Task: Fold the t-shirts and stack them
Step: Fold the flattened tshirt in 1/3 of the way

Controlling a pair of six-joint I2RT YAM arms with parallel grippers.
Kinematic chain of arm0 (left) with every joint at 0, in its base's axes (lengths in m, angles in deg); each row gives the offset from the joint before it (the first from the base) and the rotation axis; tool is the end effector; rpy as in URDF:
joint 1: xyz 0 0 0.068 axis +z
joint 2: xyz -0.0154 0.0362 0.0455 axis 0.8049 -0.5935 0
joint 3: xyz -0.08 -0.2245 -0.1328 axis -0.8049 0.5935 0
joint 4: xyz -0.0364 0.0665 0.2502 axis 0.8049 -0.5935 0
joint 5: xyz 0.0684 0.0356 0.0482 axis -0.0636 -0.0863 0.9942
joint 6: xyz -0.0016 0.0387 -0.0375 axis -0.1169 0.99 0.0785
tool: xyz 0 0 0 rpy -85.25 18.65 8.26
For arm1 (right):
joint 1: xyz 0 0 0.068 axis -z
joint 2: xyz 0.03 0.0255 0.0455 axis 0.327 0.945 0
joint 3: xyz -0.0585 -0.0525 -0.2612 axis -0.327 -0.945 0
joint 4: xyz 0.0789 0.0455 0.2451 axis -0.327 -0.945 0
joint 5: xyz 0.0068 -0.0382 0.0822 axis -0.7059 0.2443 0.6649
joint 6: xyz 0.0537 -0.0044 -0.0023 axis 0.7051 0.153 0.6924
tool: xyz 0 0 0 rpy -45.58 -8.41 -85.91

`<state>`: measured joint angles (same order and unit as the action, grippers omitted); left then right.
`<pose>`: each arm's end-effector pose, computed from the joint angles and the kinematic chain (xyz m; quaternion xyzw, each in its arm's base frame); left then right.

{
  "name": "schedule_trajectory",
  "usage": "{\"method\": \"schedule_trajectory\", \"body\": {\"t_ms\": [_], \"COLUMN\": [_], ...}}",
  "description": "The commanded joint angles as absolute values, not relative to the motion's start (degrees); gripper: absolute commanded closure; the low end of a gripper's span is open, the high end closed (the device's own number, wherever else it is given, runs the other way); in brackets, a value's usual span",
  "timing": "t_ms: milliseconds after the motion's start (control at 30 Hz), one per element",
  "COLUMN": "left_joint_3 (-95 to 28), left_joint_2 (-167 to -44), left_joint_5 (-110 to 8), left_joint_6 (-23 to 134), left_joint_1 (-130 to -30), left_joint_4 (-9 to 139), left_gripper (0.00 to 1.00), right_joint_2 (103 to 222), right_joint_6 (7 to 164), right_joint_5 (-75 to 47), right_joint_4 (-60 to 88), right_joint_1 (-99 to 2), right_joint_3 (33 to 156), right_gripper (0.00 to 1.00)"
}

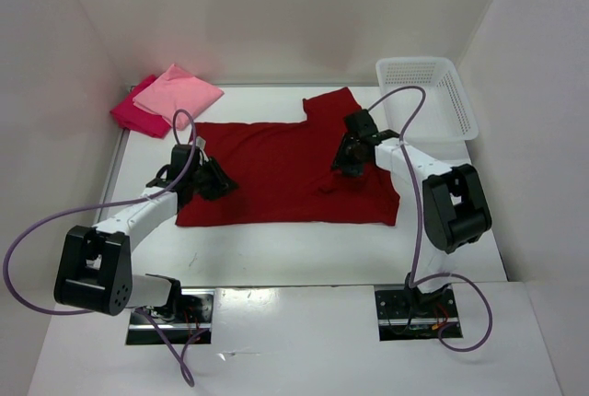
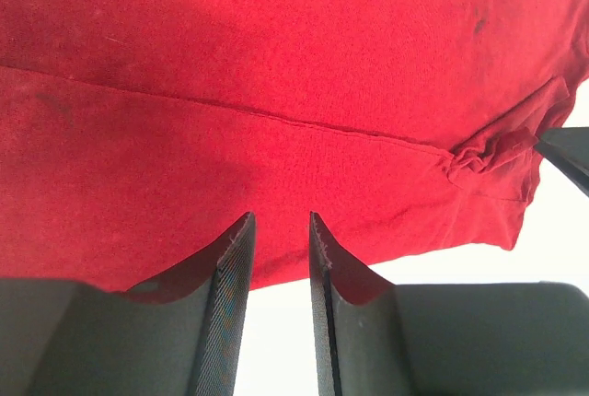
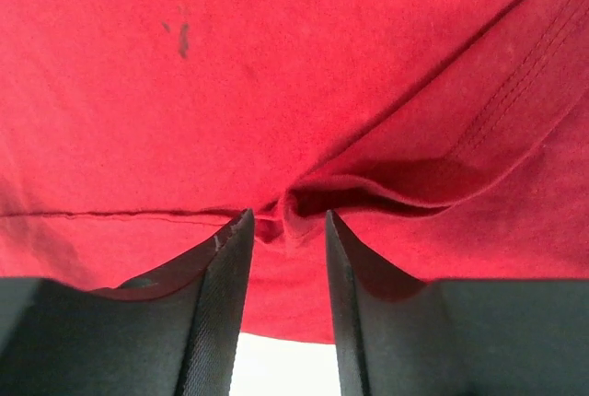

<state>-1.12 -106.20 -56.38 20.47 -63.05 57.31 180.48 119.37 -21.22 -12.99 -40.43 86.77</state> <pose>0.2655 -0.0527 0.2016 -0.2433 0.8740 -0.2853 0.3092 0.3337 0.1311 0.2057 0.1585 0.9490 0.1460 0.2303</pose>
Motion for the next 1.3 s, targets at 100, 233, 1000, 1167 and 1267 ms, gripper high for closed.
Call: {"method": "schedule_trajectory", "body": {"t_ms": [100,233,1000,1167,1267], "left_joint_3": [-0.71,-0.18,0.35,0.35,0.35], "left_joint_2": [-106.33,-106.33,-106.85,-106.24,-105.62], "left_joint_5": [-57.3,-57.3,-57.3,-57.3,-57.3], "left_joint_6": [20.85,20.85,20.33,20.33,19.8], "left_joint_1": [-62.74,-62.74,-62.74,-62.74,-62.74], "left_joint_4": [59.82,59.82,61.49,60.96,60.44], "left_gripper": [0.62,0.62,0.6,0.6,0.6], "right_joint_2": [182.94,183.47,197.44,203.59,204.21], "right_joint_6": [118.65,118.12,111.54,108.9,108.9], "right_joint_5": [-23.36,-23.36,-25.03,-25.55,-25.55], "right_joint_4": [-15.12,-15.82,-19.77,-21.79,-21.8], "right_joint_1": [-41.06,-41.59,-44.48,-46.77,-48.17], "right_joint_3": [89.97,90.5,111.41,118.0,118.71], "right_gripper": [0.61,0.65,1.0,0.95,0.64]}}
